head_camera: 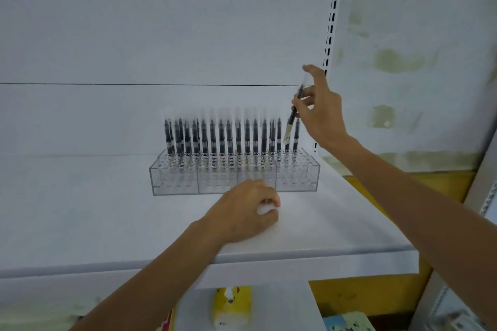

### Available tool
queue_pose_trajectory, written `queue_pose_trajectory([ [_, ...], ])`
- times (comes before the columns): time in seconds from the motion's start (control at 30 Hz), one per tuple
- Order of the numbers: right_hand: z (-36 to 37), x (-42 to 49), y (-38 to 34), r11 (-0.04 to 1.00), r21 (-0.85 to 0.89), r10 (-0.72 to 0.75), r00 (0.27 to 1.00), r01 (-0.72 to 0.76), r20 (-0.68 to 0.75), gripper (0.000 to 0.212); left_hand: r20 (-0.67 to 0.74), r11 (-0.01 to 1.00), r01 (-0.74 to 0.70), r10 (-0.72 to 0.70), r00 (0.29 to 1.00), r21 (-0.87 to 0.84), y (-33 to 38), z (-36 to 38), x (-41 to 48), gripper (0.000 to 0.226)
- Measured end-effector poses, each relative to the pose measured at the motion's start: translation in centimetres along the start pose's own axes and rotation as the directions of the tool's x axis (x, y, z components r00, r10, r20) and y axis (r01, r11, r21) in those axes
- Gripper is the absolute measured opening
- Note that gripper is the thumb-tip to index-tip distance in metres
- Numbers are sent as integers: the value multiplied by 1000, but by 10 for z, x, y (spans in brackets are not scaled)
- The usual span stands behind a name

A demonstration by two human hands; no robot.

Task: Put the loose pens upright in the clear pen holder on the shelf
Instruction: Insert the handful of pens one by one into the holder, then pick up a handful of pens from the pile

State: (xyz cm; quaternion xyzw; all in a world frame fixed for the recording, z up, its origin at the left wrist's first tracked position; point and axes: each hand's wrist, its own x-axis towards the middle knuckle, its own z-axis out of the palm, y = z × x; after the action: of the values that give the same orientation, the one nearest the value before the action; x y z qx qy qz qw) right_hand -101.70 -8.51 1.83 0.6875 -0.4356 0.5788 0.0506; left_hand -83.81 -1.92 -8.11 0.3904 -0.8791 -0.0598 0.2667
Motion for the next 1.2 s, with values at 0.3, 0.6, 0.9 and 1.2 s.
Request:
queue_pose_trajectory([
  [0.3, 17, -6, 6, 995, -98, -4, 992, 16, 124, 51, 23, 1000, 21, -20, 1000, -20, 0, -1, 1, 18],
  [0.6, 26, -32, 19, 961, -269, 160, 924, -65, 348, 61, 27, 1000, 20, -20, 999, -19, 0, -1, 1, 19],
  [0.9, 16, -30, -11, 898, -436, 77, 957, 55, 280, 63, -238, 992, 125, -126, 963, -23, -13, -22, -20, 17],
  [1.2, 99, -40, -156, 975, -133, -130, 941, 179, 313, 29, -295, 938, 348, -329, 897, 13, -82, -131, -147, 13],
])
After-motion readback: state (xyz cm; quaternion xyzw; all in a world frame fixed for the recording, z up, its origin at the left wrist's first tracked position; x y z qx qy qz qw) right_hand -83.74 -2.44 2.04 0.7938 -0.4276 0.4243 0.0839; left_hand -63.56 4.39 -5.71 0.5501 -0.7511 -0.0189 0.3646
